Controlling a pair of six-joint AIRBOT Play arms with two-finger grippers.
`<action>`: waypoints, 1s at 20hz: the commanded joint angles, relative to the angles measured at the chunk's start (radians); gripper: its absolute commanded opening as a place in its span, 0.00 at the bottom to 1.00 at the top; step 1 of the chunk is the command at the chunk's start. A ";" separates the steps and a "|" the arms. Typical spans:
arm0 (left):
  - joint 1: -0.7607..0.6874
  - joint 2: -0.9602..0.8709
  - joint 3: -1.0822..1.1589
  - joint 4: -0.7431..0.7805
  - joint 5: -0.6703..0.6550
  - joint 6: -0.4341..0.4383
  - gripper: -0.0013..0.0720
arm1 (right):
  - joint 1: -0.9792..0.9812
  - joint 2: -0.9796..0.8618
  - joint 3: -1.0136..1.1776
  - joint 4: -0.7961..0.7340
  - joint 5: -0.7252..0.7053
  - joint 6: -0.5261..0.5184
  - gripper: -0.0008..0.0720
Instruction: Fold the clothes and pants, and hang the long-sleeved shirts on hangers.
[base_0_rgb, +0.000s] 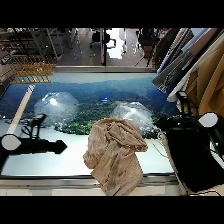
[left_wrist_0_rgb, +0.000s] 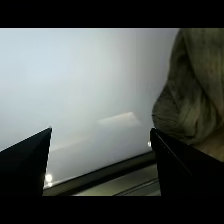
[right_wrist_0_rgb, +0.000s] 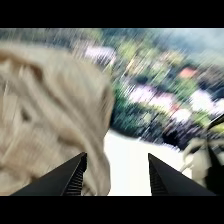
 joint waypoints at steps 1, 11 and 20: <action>-0.103 -0.066 -0.087 -0.236 0.032 0.275 0.98 | 0.050 -0.087 -0.014 0.068 0.230 -0.120 0.65; -0.357 -0.264 -0.087 -0.306 0.228 0.388 0.70 | 0.403 -0.314 -0.049 -0.091 -0.148 -0.149 0.71; -0.085 -0.161 0.154 -0.207 -0.099 0.245 0.03 | 0.398 -0.291 0.135 -0.095 -0.152 0.022 0.03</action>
